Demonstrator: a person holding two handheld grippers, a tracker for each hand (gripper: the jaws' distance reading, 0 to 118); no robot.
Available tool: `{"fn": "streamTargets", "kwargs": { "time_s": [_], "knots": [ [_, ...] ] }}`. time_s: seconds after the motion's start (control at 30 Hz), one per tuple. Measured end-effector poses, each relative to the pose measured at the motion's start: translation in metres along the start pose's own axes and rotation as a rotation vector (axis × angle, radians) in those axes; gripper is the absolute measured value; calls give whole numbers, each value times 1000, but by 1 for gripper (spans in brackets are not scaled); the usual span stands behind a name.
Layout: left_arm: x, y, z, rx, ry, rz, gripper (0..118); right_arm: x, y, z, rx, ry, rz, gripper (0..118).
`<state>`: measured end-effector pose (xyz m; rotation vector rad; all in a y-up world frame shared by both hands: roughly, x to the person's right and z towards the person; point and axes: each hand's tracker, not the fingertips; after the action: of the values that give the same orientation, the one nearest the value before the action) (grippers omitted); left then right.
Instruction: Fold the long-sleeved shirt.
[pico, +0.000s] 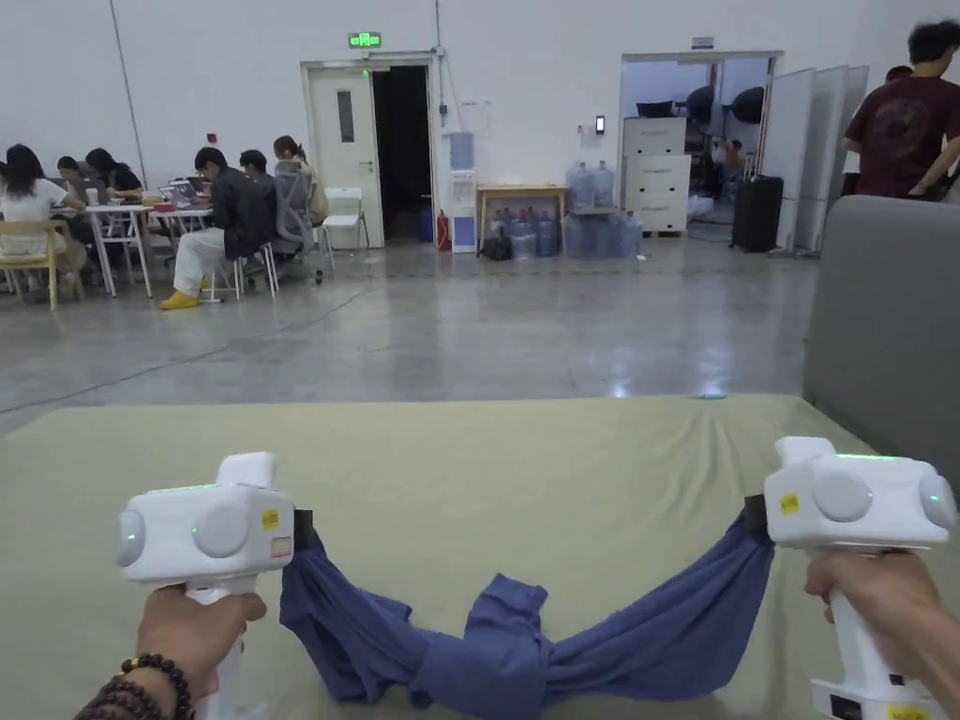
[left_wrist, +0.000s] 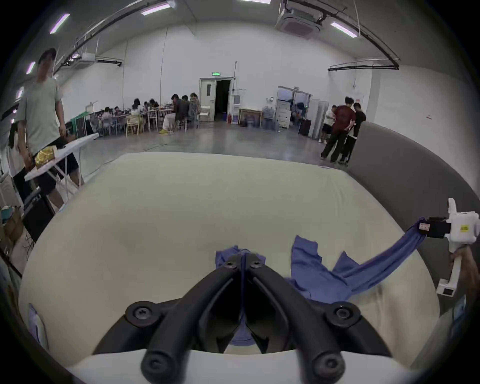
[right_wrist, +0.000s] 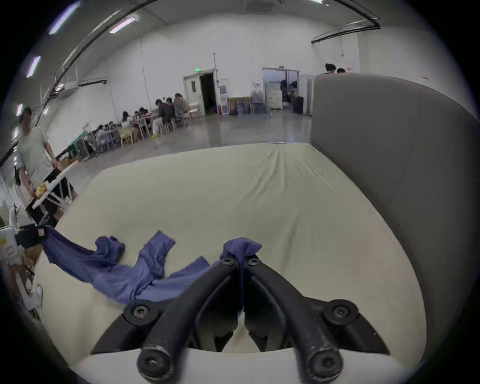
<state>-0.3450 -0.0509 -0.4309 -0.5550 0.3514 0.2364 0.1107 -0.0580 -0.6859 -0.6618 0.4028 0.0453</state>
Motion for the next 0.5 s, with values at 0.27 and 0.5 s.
{"fn": "streamTargets", "kwargs": {
  "time_s": [0.27, 0.5],
  "knots": [
    [-31, -111, 114, -39, -68, -56, 0, 45, -134, 113, -46, 73, 51, 0],
    [-48, -246, 170, -178, -74, -89, 0, 53, -275, 176, -219, 66, 90, 0]
  ]
}}
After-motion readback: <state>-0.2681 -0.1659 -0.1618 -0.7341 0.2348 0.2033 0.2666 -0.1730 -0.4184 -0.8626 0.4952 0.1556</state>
